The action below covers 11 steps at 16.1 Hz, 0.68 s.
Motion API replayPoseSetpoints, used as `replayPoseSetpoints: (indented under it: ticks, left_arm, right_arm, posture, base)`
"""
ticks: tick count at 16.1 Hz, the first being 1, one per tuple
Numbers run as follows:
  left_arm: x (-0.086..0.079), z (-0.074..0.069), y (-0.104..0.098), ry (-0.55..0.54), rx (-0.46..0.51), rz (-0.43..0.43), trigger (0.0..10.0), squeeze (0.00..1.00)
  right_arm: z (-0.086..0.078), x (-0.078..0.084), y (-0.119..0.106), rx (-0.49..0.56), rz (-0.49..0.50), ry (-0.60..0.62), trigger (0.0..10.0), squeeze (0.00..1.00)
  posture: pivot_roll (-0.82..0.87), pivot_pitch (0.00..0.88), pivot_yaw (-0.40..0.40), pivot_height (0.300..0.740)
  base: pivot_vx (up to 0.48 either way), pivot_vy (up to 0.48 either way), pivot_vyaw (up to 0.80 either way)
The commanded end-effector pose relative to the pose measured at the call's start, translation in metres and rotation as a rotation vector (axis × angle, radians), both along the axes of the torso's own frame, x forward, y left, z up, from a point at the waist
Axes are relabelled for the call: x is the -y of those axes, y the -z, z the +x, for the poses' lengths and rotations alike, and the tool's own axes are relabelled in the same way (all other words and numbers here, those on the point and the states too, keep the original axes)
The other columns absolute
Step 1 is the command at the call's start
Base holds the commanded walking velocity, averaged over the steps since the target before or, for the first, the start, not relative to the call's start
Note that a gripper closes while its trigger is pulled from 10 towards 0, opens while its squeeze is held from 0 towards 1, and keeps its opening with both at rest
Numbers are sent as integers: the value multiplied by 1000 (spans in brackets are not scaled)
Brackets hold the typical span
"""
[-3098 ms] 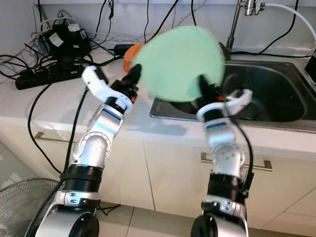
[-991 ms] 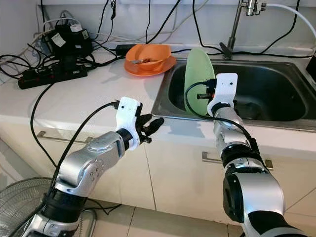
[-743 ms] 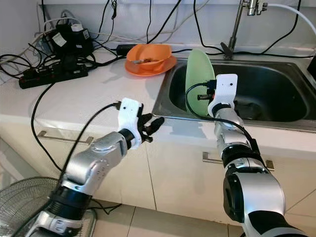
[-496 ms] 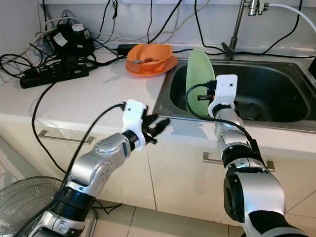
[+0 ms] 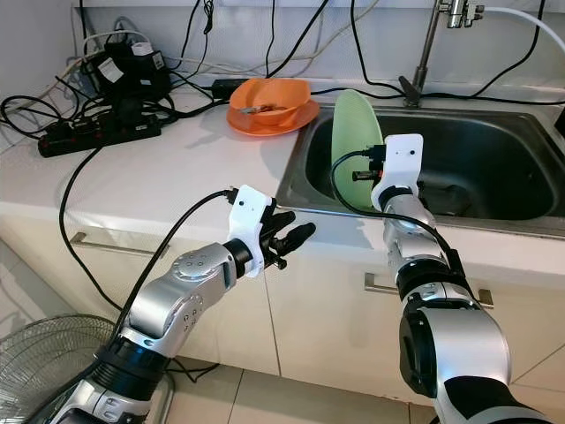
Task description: Kitchen organization
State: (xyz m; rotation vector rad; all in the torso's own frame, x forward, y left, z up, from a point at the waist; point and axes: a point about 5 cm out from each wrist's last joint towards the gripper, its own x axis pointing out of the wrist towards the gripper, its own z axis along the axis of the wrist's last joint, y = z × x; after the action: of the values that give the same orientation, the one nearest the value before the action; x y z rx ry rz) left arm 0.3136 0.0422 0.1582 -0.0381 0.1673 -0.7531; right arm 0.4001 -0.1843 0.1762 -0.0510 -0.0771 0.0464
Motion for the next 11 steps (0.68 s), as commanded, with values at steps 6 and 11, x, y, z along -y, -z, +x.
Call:
replayPoseSetpoints:
  ticks: [6, 11]
  left_arm:
    - [0, -2, -1, 14, 19, 8, 10000, 0]
    - [1, -1, -1, 11, 17, 10, 10000, 0]
  right_arm:
    - [0, -10, 9, -53, -14, -44, 10000, 0]
    - [-1, -13, 12, -65, -18, -53, 10000, 0]
  posture:
    - [97, 0, 60, 740]
    - [97, 0, 56, 740]
  base:
    - [0, 0, 0]
    - [0, 0, 0]
